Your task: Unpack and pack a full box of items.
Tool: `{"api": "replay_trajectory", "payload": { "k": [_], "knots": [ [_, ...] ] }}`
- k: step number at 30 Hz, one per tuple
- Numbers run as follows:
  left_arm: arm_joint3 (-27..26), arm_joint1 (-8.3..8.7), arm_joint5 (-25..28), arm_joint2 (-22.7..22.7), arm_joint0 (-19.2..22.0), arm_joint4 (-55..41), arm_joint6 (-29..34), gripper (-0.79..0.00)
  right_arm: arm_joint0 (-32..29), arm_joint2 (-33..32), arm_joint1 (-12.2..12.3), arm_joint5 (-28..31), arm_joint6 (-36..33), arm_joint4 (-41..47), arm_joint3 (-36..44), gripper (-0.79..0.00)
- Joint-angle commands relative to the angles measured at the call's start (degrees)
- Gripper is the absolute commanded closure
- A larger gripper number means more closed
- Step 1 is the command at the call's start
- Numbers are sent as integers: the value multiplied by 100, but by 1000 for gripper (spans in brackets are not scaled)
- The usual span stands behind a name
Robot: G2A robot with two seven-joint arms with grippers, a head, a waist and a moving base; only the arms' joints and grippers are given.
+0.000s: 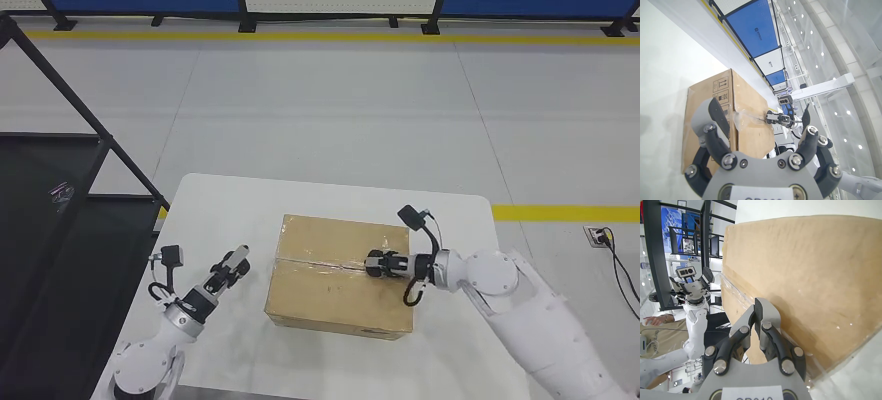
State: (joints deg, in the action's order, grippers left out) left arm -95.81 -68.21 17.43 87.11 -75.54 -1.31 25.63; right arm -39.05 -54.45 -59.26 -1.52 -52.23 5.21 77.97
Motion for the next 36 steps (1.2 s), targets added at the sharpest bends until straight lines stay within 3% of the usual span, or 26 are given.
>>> {"api": "replay_trajectory", "payload": {
  "k": [1, 11, 20, 27, 36],
  "knots": [
    [26, 2, 16, 7, 13, -28, -3, -785, 125, 96, -49, -202, -32, 51, -88, 0],
    [137, 19, 110, 99, -4, -187, -23, -785, 647, 788, -350, -806, 216, -320, -228, 0],
    [150, 30, 155, 132, -49, -254, -36, -785, 1123, 1383, -718, -954, 333, -277, -582, 0],
    [184, 39, 185, 141, -83, -276, -30, -785, 1406, 1666, -980, -783, 385, -187, -837, 0],
    [297, 37, 108, -20, -13, -151, 13, -785, 1294, 1560, -1035, -369, 240, -96, -837, 0]
  ]
}}
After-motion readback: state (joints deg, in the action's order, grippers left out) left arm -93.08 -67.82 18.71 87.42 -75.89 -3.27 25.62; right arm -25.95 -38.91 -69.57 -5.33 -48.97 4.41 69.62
